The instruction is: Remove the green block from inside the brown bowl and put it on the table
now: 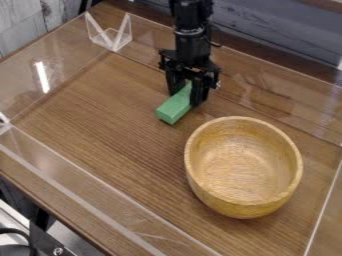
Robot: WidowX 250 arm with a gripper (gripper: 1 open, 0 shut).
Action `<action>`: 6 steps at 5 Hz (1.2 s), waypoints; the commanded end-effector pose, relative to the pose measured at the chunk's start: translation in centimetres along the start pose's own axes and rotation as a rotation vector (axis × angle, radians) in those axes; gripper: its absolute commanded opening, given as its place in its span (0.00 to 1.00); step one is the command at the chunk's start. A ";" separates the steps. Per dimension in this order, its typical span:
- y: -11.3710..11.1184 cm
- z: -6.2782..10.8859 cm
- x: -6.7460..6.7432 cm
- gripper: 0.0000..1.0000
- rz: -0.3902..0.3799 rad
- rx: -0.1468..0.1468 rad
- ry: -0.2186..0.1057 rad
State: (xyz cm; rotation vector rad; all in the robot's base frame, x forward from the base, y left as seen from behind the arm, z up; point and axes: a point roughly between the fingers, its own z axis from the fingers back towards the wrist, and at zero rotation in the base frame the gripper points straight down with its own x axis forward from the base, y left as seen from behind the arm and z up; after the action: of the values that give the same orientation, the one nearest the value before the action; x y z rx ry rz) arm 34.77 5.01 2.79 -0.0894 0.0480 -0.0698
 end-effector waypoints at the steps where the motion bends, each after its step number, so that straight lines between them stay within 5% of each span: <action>1: 0.6 2.0 1.1 0.00 -0.007 0.012 -0.064; 6: 1.7 2.0 1.6 0.00 -0.005 0.003 -0.065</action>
State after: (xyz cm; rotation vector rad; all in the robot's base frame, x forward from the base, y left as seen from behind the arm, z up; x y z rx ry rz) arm 35.29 6.16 2.57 -0.1048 0.0551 -0.0739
